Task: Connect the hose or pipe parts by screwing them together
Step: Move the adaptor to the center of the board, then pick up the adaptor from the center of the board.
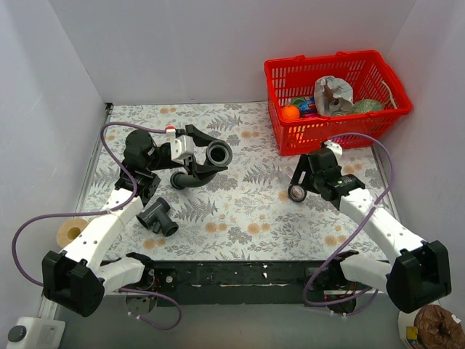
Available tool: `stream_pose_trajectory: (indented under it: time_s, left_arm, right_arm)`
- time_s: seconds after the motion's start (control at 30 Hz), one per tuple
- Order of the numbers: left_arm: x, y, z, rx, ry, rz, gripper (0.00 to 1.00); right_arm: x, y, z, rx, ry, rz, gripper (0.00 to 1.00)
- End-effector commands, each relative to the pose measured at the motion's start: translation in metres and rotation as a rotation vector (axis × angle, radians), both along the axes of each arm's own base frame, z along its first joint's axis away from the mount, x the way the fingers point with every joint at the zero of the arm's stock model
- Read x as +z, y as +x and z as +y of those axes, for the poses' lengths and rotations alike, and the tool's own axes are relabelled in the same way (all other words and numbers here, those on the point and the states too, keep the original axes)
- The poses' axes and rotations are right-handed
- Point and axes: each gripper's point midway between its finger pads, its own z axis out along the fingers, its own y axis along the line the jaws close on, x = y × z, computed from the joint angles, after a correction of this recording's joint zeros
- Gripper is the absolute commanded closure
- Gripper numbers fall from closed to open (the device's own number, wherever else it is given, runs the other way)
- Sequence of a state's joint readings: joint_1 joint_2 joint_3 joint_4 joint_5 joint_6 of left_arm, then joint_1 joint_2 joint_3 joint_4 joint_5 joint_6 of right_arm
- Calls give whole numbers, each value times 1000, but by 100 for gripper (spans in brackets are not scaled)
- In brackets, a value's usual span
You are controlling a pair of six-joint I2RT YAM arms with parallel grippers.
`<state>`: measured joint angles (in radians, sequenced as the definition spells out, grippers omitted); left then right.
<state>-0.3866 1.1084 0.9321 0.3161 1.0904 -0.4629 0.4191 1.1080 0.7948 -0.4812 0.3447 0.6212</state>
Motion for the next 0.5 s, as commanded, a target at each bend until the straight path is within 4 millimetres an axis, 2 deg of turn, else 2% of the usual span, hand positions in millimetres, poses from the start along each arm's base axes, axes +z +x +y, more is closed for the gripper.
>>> stream_pose_trajectory:
  time_s: [0.0, 0.03, 0.07, 0.13, 0.17, 0.23, 0.37, 0.47]
  left_arm:
    - [20, -8, 4, 11, -17, -68, 100]
    - [21, -7, 4, 16, -17, -73, 100]
    - [22, -8, 5, 20, -18, -77, 100]
    - [23, -6, 6, 34, -19, -81, 100]
    - [22, -6, 6, 37, -19, -83, 100]
    - [24, -5, 7, 48, -22, -88, 100]
    - [26, -4, 8, 60, -23, -96, 100]
    - [28, -3, 9, 78, -22, -109, 100]
  right_arm:
    - [4, 42, 14, 28, -3, -98, 9]
    - [11, 53, 19, 81, -22, -124, 7]
    - [-1, 59, 24, 102, -36, -95, 7]
    - [1, 75, 30, 128, -50, -116, 6]
    - [-10, 79, 30, 141, -85, -92, 5]
    - [-8, 94, 35, 171, -98, -134, 4]
    - [-23, 110, 45, 267, -139, -155, 2]
    - [-36, 114, 58, 360, -134, -148, 2]
